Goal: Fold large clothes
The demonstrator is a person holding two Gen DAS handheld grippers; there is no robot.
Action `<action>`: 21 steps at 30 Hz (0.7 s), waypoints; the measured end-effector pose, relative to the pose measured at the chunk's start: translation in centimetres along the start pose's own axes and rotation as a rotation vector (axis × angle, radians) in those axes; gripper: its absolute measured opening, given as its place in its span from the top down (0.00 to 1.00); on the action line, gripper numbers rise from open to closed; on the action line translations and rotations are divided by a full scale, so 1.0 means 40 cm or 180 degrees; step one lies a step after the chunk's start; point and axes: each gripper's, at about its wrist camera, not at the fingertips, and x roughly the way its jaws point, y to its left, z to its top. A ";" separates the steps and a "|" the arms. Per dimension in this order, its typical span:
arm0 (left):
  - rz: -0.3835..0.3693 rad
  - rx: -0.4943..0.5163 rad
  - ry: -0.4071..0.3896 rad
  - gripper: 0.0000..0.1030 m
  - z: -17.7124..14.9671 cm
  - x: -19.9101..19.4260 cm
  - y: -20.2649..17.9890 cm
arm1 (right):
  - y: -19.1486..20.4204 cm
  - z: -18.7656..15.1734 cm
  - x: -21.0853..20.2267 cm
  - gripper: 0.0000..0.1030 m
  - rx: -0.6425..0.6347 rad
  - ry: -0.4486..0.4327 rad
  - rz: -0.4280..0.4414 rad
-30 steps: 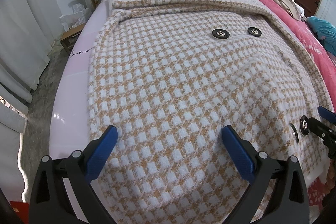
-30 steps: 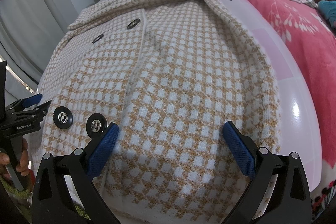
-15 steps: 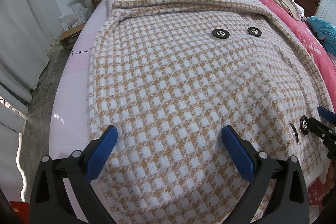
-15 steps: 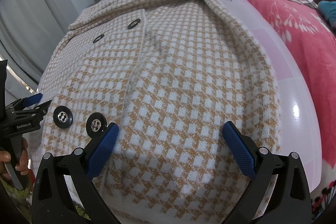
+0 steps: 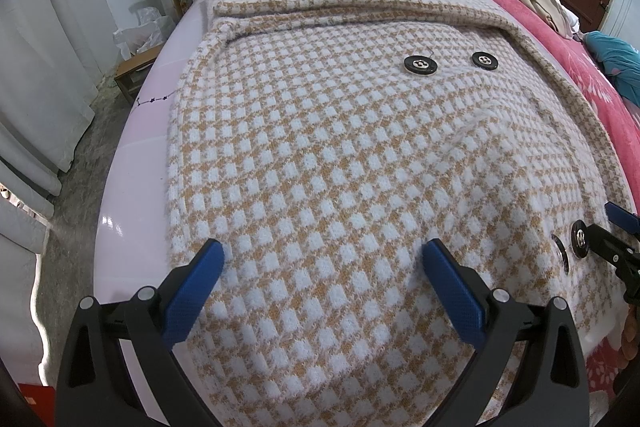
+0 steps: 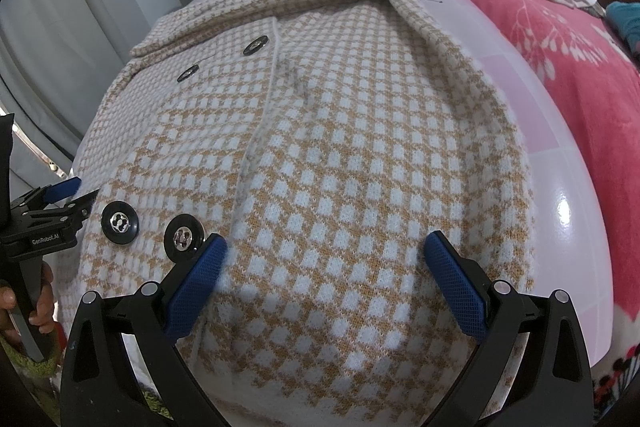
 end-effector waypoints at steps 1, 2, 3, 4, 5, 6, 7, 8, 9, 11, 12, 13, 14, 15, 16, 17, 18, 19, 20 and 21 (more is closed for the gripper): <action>0.0000 -0.0002 0.0001 0.05 0.000 0.000 -0.001 | 0.000 0.000 0.000 0.08 -0.0002 -0.0001 0.0000; -0.0002 0.0007 0.0000 0.05 0.001 0.000 -0.001 | 0.000 0.000 0.000 0.08 -0.0002 -0.0002 -0.0001; -0.0007 0.0012 -0.0003 0.05 -0.001 0.000 0.000 | 0.000 0.000 0.000 0.08 -0.0004 -0.0005 -0.0002; -0.0013 0.0018 -0.0009 0.05 -0.002 0.000 0.000 | 0.000 0.000 0.000 0.08 -0.0010 -0.0007 -0.0002; -0.0016 0.0029 -0.0013 0.05 -0.001 0.000 0.000 | 0.002 0.000 0.000 0.08 -0.0006 -0.0004 0.0000; -0.0019 0.0043 -0.0012 0.05 0.002 -0.002 0.000 | 0.000 0.002 -0.001 0.08 -0.0025 0.0001 0.0016; -0.0034 0.0050 -0.0017 0.05 0.004 -0.005 0.001 | -0.001 0.005 -0.003 0.08 -0.0045 0.0019 0.0040; -0.0056 0.0050 -0.0039 0.05 0.006 -0.012 0.004 | -0.004 0.007 -0.006 0.08 -0.0063 0.0045 0.0065; -0.0091 0.0023 -0.0123 0.05 0.005 -0.031 0.013 | -0.010 0.011 -0.013 0.08 -0.0070 0.0101 0.0110; -0.0171 -0.0010 -0.0283 0.05 -0.002 -0.071 0.031 | -0.024 0.011 -0.047 0.08 -0.0067 0.0056 0.0220; -0.0223 -0.0010 -0.0379 0.05 -0.011 -0.098 0.042 | -0.032 0.008 -0.078 0.08 -0.0084 -0.0061 0.0239; -0.0255 -0.0007 -0.0450 0.05 -0.022 -0.120 0.052 | -0.040 0.004 -0.101 0.08 -0.0109 -0.0147 0.0226; -0.0281 -0.0005 -0.0503 0.05 -0.039 -0.143 0.068 | -0.047 -0.001 -0.123 0.08 -0.0141 -0.0211 0.0204; -0.0294 -0.0017 -0.0520 0.05 -0.050 -0.156 0.077 | -0.059 -0.009 -0.148 0.08 -0.0179 -0.0273 0.0178; -0.0318 -0.0043 -0.0527 0.06 -0.065 -0.168 0.088 | -0.068 -0.015 -0.163 0.08 -0.0197 -0.0301 0.0162; -0.0394 -0.0094 -0.0514 0.09 -0.090 -0.181 0.106 | -0.080 -0.021 -0.174 0.08 -0.0201 -0.0307 0.0138; -0.0436 -0.0135 -0.0495 0.12 -0.106 -0.186 0.115 | -0.095 -0.028 -0.182 0.08 -0.0183 -0.0288 0.0127; -0.0477 -0.0195 -0.0458 0.16 -0.124 -0.190 0.125 | -0.109 -0.034 -0.184 0.08 -0.0150 -0.0252 0.0132; -0.0512 -0.0252 -0.0415 0.20 -0.143 -0.192 0.130 | -0.124 -0.040 -0.182 0.08 -0.0100 -0.0207 0.0136; -0.0561 -0.0328 -0.0334 0.23 -0.166 -0.188 0.139 | -0.141 -0.047 -0.178 0.10 -0.0028 -0.0155 0.0139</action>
